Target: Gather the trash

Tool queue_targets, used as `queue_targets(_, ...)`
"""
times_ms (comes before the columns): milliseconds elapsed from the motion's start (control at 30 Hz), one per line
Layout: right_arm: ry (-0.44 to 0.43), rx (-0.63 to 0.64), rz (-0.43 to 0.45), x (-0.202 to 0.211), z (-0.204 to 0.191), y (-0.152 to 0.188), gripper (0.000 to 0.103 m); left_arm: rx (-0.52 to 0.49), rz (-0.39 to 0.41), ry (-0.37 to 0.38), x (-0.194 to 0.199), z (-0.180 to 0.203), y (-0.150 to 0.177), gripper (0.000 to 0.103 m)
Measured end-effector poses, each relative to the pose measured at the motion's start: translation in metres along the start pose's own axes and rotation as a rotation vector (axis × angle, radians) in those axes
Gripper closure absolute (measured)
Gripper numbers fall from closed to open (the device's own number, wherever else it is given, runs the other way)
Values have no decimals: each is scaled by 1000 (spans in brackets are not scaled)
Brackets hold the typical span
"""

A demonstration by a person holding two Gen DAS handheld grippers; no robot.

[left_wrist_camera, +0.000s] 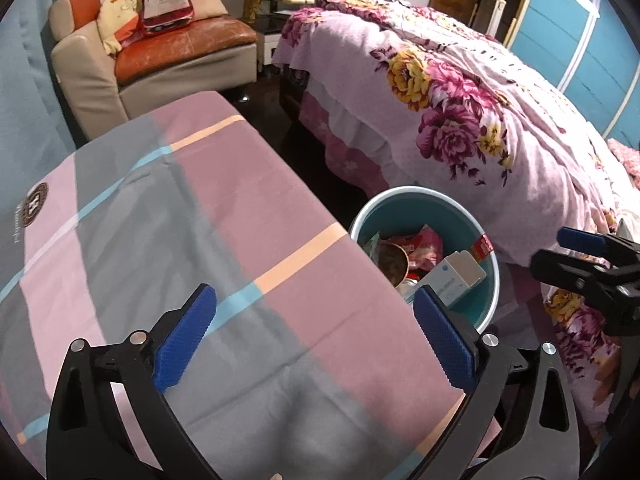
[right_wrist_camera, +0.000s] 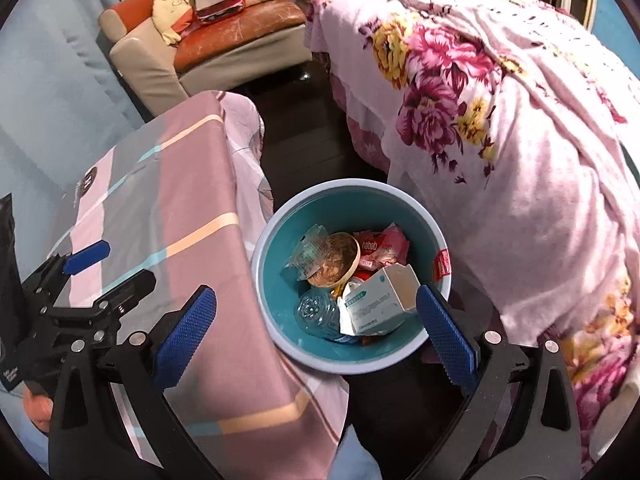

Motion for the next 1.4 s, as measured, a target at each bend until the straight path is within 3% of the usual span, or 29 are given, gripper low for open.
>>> queue_targets(567,17,31,59,48,-12,55,7,37,32,-40,53,-1,38,4)
queue_targets(933,-1,50,78,54,-20,69,7,50,32,-88,59,-2,54,4)
queue_targets(1133,-7,60,91,56,-22,71,7,38,83,-143,67,-2,55,4)
queue_targets(1300,-12,57,86,52,-22,71,7,89,85,-46,66,-3,58,4)
queue_targets(1400,-14,52,83,51,-22,72,7,85,88,-66,65,-3,59,4)
Point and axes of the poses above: each gripper's, at about its wrist camera, not at the fingertips, and x roughly against the way its jaws point, z to its right, y to its underside, the point moved 8 cm from there along -x, roughly the way its jaws point
